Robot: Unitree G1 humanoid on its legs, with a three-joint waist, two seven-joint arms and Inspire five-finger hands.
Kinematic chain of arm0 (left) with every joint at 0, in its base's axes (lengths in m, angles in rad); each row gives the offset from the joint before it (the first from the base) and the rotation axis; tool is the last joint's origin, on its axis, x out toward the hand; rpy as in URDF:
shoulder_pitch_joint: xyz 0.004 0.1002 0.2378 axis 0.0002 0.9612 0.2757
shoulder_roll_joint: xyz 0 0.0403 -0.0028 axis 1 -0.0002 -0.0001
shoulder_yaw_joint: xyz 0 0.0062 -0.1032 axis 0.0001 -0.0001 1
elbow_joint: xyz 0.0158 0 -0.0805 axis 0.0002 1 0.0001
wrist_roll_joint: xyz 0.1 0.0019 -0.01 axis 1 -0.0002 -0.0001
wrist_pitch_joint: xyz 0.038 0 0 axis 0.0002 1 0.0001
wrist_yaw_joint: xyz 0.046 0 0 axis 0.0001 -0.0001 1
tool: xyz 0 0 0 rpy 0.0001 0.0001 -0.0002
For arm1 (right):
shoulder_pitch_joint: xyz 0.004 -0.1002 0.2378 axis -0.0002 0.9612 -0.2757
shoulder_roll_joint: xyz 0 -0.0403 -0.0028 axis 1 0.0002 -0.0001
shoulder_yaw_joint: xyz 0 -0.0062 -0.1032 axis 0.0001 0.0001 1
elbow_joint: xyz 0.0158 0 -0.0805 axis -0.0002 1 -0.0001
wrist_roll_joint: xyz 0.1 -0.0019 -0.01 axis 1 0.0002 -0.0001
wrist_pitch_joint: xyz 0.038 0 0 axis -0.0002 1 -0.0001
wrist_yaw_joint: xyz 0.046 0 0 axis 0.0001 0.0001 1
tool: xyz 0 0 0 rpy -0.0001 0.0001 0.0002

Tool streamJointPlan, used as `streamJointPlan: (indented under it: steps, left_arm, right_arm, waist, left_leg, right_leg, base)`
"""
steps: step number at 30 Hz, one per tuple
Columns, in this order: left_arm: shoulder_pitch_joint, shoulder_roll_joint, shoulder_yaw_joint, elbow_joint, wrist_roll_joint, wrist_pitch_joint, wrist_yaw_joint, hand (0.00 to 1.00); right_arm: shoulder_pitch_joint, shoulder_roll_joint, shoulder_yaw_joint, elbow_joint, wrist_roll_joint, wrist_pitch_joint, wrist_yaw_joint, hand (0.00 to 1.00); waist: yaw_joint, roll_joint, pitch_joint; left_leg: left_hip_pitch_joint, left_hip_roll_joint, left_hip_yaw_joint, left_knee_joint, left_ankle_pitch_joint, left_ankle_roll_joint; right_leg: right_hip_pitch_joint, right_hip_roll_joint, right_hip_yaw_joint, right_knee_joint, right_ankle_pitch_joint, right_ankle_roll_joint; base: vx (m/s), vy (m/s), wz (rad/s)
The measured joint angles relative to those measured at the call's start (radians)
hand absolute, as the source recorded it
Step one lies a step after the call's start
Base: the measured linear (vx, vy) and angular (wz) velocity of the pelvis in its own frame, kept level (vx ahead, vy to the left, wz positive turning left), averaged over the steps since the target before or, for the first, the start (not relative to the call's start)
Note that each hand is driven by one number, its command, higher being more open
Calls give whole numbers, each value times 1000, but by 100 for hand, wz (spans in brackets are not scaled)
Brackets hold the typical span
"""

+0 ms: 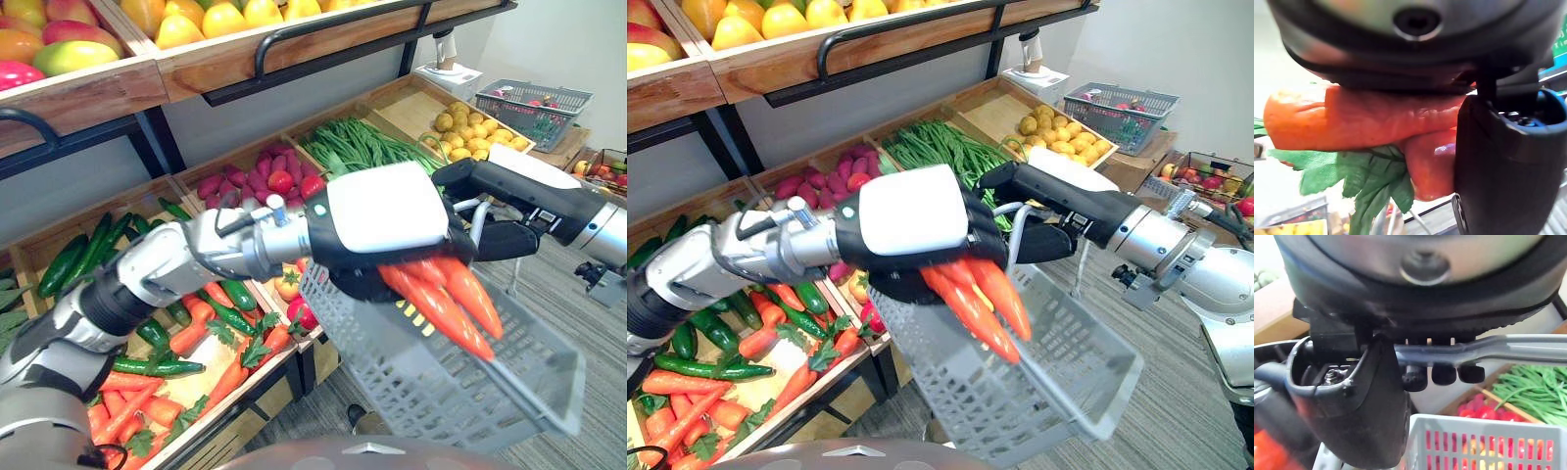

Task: Pick vegetable in the basket

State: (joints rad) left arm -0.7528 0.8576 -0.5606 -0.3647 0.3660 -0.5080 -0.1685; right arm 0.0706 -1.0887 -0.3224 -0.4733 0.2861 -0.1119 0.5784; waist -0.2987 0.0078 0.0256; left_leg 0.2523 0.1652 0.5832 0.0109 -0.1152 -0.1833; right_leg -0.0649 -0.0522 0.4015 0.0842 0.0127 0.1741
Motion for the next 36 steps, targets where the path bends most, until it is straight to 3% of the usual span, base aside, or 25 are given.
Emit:
streamJointPlan:
  steps: [4, 13, 15, 20, 27, 36]
  left_arm:
    - [22, 5, 30, -11, -2, -15, 25, 0]
    - [189, 21, 194, -49, -16, -20, 26, 0]
    - [210, 25, 256, -33, -11, -9, 26, 0]
    - [241, 79, 421, 74, -10, 86, 36, 0]
    - [334, 88, 533, 125, -63, 98, 41, 0]
    - [334, 36, 662, 181, -133, 141, 86, 0]
  right_arm:
    - [-1, 0, -2, -6, 48, 0, -1, 0]
    - [3, 4, -2, -17, 56, 0, -1, 0]
    - [20, 7, -2, -26, 56, 0, 6, 0]
    - [78, 73, -6, -53, 55, -1, 32, 0]
    - [121, 135, -56, -47, 47, -1, 32, 0]
    - [151, 184, -88, -47, 33, -1, 32, 0]
  waist:
    - [15, 0, 0]
    - [34, 8, -3]
    - [38, 11, -4]
    - [41, 14, -5]
    - [53, 15, -5]
    - [54, 13, -5]
  left_leg:
    - [0, 0, -5, -1, 1, 0]
    - [-3, -1, -10, -14, 7, 0]
    - [-5, 0, -13, -14, 10, 1]
    - [-20, -1, -37, -14, 15, 5]
    - [-28, -2, -54, -14, 19, 7]
    - [-33, 0, -68, -18, 28, 7]
  right_leg:
    - [2, 2, -6, -2, 0, 0]
    - [3, 1, -13, -15, 1, -1]
    - [4, 1, -16, -16, 1, -1]
    - [4, -8, -38, -18, 1, -1]
    - [6, -13, -55, -19, 1, -1]
    - [8, -14, -67, -19, 1, -1]
  base:
    - [-1, -45, 2]
    - [0, -41, 2]
    - [7, -45, 5]
    - [-14, -54, 12]
    - [-18, -44, 8]
    - [-22, -41, 5]
